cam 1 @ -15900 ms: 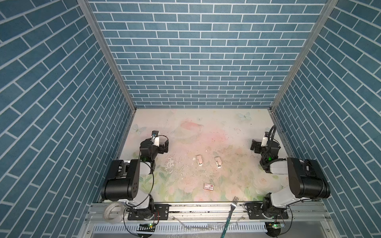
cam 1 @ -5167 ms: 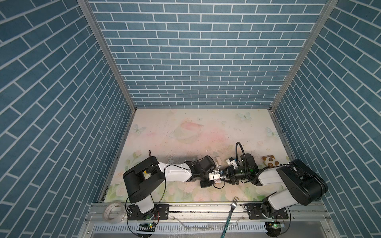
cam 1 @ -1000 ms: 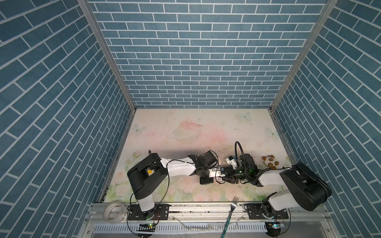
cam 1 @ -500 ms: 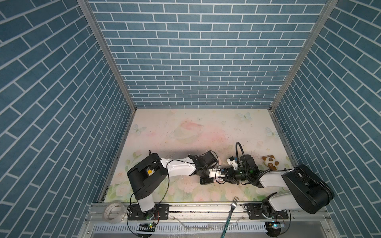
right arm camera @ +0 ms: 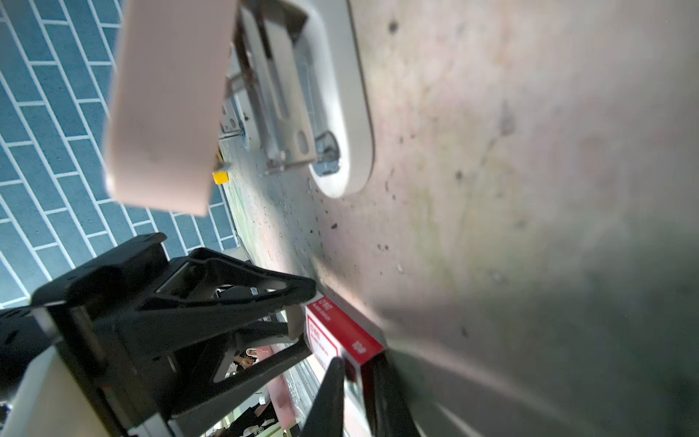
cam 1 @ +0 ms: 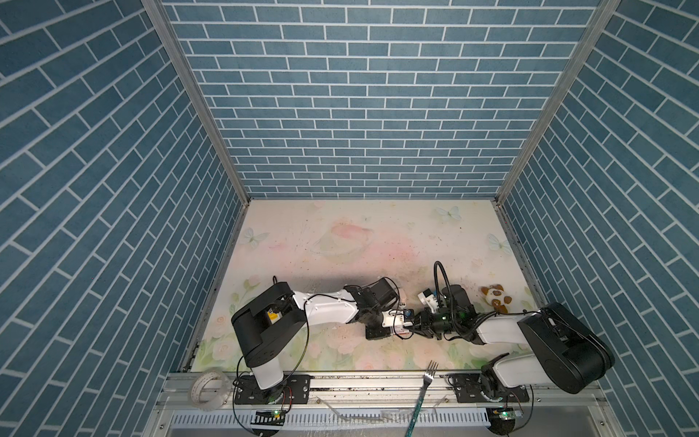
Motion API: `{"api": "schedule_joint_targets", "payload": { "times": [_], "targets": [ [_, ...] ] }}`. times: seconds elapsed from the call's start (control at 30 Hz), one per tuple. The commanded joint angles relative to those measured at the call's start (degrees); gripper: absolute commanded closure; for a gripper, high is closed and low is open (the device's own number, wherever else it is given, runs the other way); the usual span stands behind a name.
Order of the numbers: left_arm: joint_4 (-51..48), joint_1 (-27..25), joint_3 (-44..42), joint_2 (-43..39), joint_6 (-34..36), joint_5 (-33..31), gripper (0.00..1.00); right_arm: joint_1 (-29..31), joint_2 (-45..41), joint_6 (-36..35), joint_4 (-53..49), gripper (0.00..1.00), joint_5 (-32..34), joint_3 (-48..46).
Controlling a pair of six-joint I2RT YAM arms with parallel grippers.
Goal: Load the staples into the stapler
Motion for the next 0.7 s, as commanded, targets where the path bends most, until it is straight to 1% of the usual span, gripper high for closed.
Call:
{"api": "schedule_joint_targets", "payload": {
  "times": [0.0,0.4,0.67],
  "targets": [
    [-4.34,-0.11,-1.22,0.60,0.57,-0.92,0.67,-0.38,0.75,-1.38,-5.28,0.85,2.91,-1.66],
    [-5.00,-0.09,-1.91,-0.17,0.68,-1.12,0.67,-1.06,-1.40,-1.65,-5.68,0.93,3.76,-2.40],
    [-5.21,-0.07,-1.64,0.07,0.59,-1.48,0.67,-2.07,-3.86,-2.53,-8.19,0.94,3.93,-2.77]
  ]
}}
